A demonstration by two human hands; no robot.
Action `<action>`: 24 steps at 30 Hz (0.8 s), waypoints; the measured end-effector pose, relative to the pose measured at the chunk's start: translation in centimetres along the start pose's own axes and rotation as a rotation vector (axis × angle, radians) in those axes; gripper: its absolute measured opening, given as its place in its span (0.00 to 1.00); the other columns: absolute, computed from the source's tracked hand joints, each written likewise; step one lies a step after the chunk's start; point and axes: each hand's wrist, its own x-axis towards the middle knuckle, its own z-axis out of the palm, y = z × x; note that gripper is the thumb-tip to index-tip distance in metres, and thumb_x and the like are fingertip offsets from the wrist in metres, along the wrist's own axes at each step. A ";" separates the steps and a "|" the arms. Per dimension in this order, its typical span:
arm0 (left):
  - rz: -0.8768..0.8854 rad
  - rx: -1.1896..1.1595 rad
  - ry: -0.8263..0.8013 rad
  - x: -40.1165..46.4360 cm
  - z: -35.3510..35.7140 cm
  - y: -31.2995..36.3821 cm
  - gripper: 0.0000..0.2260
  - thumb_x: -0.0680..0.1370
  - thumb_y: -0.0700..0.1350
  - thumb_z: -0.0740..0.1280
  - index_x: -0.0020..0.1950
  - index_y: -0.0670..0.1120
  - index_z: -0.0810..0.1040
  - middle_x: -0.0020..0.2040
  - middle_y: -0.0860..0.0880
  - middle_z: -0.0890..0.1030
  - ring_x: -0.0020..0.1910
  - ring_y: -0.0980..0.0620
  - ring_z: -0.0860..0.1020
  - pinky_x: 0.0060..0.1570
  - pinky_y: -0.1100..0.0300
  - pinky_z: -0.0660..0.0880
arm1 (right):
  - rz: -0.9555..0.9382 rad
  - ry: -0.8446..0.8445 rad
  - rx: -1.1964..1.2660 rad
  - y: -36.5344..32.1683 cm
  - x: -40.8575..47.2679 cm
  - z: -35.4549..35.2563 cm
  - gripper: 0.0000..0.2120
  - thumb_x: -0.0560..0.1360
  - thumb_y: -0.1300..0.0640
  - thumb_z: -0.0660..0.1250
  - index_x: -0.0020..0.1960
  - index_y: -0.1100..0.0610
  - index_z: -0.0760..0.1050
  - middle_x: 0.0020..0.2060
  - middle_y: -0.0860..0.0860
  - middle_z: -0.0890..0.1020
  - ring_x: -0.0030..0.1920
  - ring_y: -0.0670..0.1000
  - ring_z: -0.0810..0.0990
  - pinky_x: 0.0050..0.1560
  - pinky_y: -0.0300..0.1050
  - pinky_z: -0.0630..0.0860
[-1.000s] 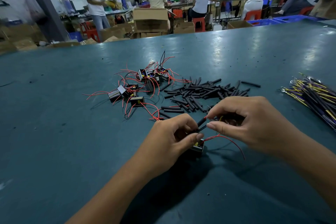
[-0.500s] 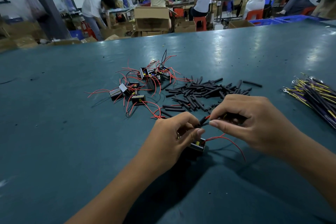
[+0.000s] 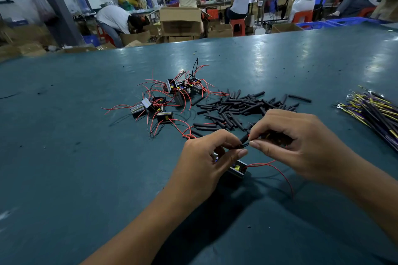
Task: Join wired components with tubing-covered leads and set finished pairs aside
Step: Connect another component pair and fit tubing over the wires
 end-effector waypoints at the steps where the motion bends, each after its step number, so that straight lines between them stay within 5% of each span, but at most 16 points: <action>1: 0.020 0.011 0.014 0.1 0.0 0.1 0.03 0.76 0.45 0.74 0.46 0.47 0.82 0.37 0.61 0.78 0.32 0.61 0.74 0.34 0.70 0.68 | -0.002 -0.001 0.003 0.0 0.0 0.0 0.02 0.75 0.55 0.71 0.46 0.53 0.81 0.39 0.39 0.76 0.39 0.41 0.76 0.42 0.31 0.68; 8: 0.078 0.024 0.088 0.2 0.5 0.2 0.05 0.76 0.44 0.73 0.46 0.43 0.84 0.38 0.54 0.81 0.34 0.58 0.75 0.37 0.63 0.73 | -0.027 -0.017 -0.029 -0.1 0.0 -0.1 0.03 0.76 0.55 0.70 0.46 0.54 0.81 0.38 0.39 0.74 0.38 0.40 0.73 0.41 0.29 0.66; 19: 0.159 0.090 0.079 0.3 0.6 0.1 0.06 0.79 0.44 0.70 0.49 0.43 0.84 0.41 0.58 0.81 0.39 0.69 0.75 0.43 0.76 0.67 | -0.084 -0.033 -0.074 0.2 -0.1 -0.1 0.05 0.78 0.55 0.67 0.48 0.54 0.81 0.39 0.47 0.75 0.36 0.47 0.73 0.37 0.41 0.71; 24: 0.120 0.075 0.074 0.4 0.4 0.1 0.06 0.78 0.45 0.70 0.47 0.44 0.83 0.38 0.66 0.74 0.34 0.68 0.72 0.39 0.77 0.63 | -0.067 -0.019 -0.068 0.2 -0.1 0.1 0.04 0.78 0.56 0.67 0.47 0.55 0.80 0.39 0.44 0.73 0.37 0.43 0.71 0.39 0.35 0.67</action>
